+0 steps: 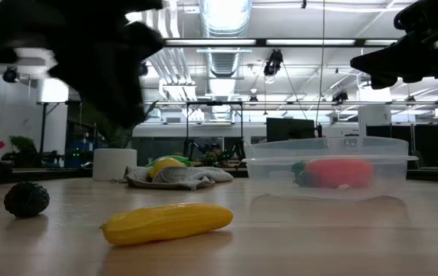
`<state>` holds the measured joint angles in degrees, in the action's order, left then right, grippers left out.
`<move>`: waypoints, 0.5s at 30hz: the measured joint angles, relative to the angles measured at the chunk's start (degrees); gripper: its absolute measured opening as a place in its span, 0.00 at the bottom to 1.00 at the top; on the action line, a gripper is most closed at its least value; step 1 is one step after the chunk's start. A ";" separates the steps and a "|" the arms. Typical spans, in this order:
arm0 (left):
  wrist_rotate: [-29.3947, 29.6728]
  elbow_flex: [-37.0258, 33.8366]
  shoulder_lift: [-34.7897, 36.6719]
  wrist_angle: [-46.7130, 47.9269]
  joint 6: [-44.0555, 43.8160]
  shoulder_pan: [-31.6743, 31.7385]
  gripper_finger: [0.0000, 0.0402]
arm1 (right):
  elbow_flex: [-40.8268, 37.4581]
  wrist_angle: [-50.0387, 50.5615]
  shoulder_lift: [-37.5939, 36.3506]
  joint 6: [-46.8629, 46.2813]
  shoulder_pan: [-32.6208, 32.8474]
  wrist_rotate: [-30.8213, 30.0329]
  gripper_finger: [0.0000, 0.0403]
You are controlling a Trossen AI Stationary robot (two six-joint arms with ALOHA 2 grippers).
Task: Pick and placing Produce into tupperware
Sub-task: Put the black cherry into the transparent bin
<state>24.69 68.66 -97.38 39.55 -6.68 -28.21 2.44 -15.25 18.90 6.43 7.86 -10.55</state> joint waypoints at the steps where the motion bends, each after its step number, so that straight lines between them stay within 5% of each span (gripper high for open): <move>1: 0.16 0.37 0.04 -1.75 1.94 0.77 0.21 | 0.00 0.00 0.00 0.01 0.00 0.00 0.02; 6: -0.64 1.66 0.07 -11.31 12.70 4.43 0.21 | 0.00 0.02 0.00 -0.01 0.02 0.00 0.02; 15: -11.77 1.95 -2.03 -25.38 22.49 12.79 0.21 | 0.00 0.02 0.00 0.03 0.00 -0.02 0.02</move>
<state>12.91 70.61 -99.41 14.17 15.81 -15.42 2.44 -15.22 18.90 6.46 7.86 -10.57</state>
